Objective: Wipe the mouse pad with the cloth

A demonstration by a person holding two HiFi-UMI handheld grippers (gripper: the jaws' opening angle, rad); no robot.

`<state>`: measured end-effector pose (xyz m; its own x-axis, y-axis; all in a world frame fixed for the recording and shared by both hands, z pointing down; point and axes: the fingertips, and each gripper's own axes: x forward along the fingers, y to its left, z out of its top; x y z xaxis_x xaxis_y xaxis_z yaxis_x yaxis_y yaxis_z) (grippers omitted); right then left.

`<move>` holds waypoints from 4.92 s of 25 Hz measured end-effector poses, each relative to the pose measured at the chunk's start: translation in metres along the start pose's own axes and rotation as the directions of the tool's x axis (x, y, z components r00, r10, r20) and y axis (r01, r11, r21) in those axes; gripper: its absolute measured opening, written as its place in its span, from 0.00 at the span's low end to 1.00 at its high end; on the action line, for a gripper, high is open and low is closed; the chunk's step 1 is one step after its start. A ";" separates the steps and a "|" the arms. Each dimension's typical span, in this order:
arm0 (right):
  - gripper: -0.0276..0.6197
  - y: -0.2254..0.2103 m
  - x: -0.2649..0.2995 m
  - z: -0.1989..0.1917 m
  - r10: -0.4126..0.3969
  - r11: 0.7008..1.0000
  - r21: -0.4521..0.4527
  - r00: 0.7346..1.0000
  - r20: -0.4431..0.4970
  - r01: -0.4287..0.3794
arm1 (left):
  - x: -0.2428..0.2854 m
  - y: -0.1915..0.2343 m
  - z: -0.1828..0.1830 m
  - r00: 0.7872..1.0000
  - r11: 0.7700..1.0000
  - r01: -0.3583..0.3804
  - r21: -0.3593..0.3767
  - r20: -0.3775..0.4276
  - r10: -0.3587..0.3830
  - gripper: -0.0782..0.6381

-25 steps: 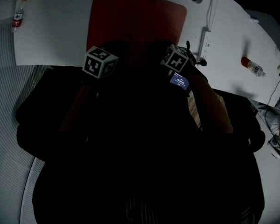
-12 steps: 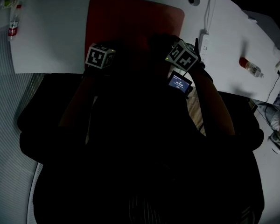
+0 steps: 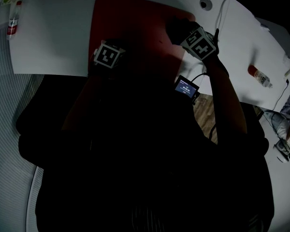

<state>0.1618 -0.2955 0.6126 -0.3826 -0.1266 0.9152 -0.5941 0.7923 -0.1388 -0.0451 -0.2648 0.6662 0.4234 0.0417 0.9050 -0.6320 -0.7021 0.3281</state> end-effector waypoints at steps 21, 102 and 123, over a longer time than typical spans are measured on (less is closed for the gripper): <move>0.20 0.214 0.088 0.025 0.253 0.861 -0.425 0.960 -0.118 -0.279 | -0.001 0.005 -0.003 0.999 0.999 -0.031 -0.022 0.043 0.032 0.11; 0.20 0.032 0.034 -0.031 -0.051 0.980 0.193 0.999 0.016 0.047 | -0.006 0.001 -0.001 0.986 0.995 -0.073 -0.073 0.146 0.083 0.11; 0.20 0.118 -0.127 0.013 0.007 0.899 0.367 0.846 0.533 -0.238 | -0.057 -0.045 0.045 0.936 0.995 0.011 -0.100 0.350 0.025 0.11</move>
<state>0.1310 -0.1939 0.4750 -0.7047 -0.4200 0.5718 -0.7029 0.5231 -0.4820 -0.0116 -0.2675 0.5873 0.6079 -0.2278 0.7607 -0.6894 -0.6266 0.3634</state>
